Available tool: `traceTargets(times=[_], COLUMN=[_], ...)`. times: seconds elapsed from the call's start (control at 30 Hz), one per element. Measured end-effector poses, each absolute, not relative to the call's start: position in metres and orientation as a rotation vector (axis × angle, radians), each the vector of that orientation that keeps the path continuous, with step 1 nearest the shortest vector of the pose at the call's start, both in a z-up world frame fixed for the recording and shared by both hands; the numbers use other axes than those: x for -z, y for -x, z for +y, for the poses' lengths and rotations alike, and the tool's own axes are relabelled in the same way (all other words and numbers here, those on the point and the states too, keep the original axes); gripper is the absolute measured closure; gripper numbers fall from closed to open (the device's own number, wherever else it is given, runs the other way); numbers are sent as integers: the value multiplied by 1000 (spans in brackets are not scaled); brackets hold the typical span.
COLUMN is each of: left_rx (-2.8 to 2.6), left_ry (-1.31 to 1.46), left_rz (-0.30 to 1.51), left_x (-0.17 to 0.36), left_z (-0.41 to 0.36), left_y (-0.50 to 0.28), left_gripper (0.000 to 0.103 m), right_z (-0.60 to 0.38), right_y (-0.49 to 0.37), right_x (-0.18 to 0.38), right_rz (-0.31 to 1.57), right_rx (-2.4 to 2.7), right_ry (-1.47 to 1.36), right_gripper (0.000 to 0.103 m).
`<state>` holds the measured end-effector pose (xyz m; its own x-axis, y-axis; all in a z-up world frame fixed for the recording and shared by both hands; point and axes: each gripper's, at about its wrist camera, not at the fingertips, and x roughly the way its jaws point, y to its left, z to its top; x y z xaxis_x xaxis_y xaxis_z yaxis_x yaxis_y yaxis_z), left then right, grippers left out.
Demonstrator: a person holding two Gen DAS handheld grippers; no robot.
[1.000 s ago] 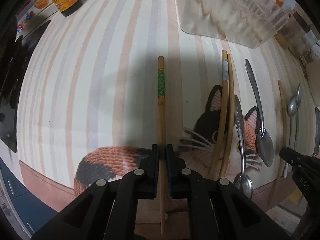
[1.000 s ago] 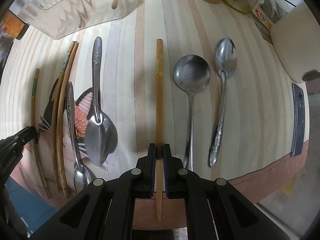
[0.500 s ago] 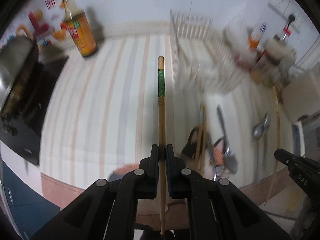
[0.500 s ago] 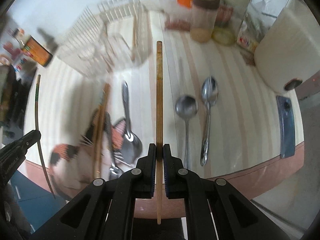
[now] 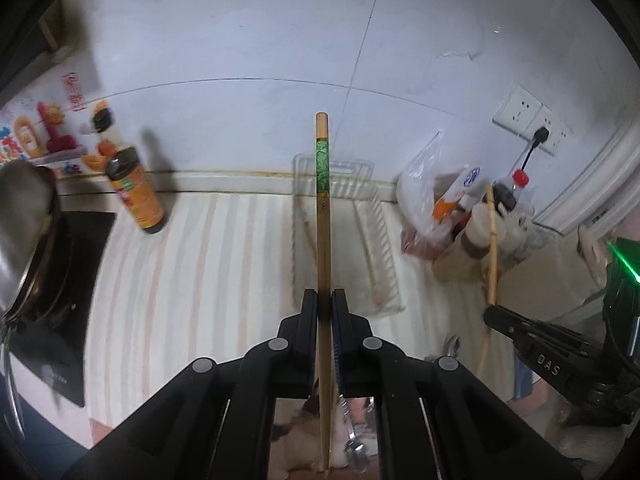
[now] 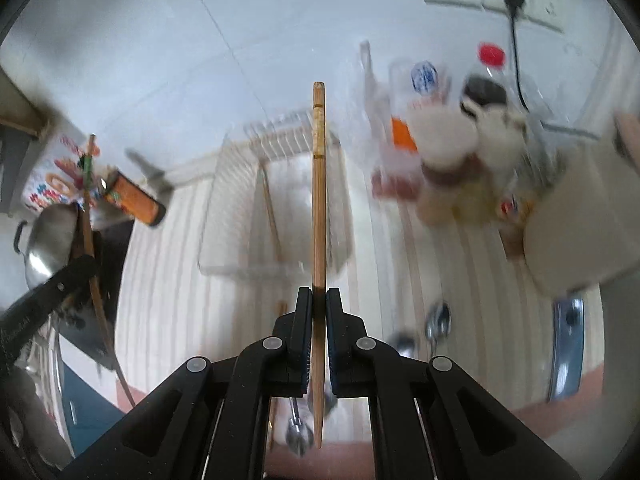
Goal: Organize utensils
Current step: 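Carry both held chopsticks to the drainer basket, then open the right tool while the left tool opens, releasing both chopsticks into the basket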
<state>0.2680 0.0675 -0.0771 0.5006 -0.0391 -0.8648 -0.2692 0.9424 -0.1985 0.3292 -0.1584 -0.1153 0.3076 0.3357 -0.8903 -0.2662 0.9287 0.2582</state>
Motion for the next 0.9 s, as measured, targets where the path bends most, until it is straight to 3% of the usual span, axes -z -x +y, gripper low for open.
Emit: traceTargets(times=[0.37,0.67,0.73,0.8,0.83,0.9], left_rx=[-121,-147,-177,-207,-226,-274], left_ry=[455,470,444,422,406,364], left_rz=[1221,1302,1288,1278,1267,1237], left_x=[136,166,162,159,157,153], left_z=[81,90,94,98,99,101], left_y=[-379,-409,-406,-400,-394,-382], left_gripper=[98,96,94,84,81,58], right_z=[-101,-77,-77,-79,-81,-89], right_y=[-446,-487,-490,-489,-487,-483], right_x=[149,196,202,201,200,196], right_rz=[1292,1414,1435,1421,1411,1400], right_rx=[-449,-460,-453,-445,-440,-431], right_ry=[-79,-113,-111,-103,-98,-103], right_gripper=[96,95,90,79,78,71])
